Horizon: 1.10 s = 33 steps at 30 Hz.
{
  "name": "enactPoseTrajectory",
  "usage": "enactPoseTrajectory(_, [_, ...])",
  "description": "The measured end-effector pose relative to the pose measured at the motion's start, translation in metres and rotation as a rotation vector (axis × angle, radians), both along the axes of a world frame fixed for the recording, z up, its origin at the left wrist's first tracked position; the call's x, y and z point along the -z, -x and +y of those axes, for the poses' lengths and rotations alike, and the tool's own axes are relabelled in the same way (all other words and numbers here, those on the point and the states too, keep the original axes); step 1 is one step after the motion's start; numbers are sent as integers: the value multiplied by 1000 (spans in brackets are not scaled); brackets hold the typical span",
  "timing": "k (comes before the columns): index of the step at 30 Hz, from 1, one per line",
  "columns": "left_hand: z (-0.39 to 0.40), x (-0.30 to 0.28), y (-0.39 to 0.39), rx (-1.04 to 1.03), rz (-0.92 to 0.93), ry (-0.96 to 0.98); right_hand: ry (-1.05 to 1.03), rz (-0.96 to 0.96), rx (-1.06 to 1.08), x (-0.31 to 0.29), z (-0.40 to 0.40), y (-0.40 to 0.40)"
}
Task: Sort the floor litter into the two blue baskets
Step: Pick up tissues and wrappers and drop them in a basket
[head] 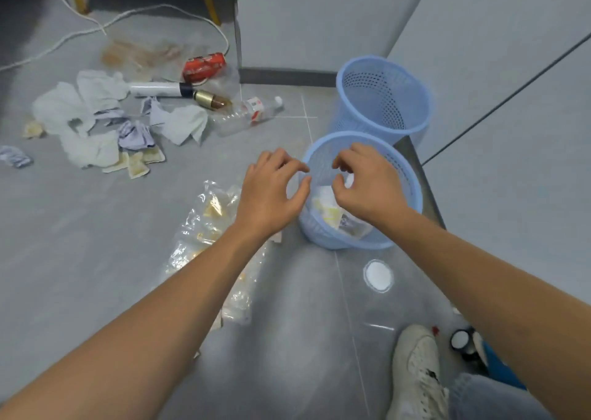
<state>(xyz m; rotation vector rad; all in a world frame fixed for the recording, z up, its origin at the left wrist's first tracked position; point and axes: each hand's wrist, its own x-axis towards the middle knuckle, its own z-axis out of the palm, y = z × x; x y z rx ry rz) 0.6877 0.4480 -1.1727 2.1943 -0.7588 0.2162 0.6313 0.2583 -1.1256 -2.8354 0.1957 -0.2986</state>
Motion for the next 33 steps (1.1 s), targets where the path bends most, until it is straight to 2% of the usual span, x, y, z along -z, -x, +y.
enactPoseTrajectory(5, [93, 47, 18, -211, 139, 16, -168, -86, -171, 35, 102, -16])
enactPoseTrajectory(13, [200, 126, 106, -454, 371, -60, -272, 154, -431, 140, 212, 37])
enactPoseTrajectory(17, [224, 150, 164, -561, 393, -153, -244, 264, -586, 178, 227, 71])
enactPoseTrajectory(22, [217, 157, 224, -734, 509, -271, -119, 351, -702, 204, 225, 92])
enactPoseTrajectory(27, [209, 166, 250, -698, 565, -352, -74, 363, -739, 215, 219, 92])
enactPoseTrajectory(30, [204, 173, 245, -665, 518, -411, -104, 363, -737, 217, 218, 90])
enactPoseTrajectory(33, [202, 180, 235, -644, 486, -359, -151, 368, -742, 218, 217, 88])
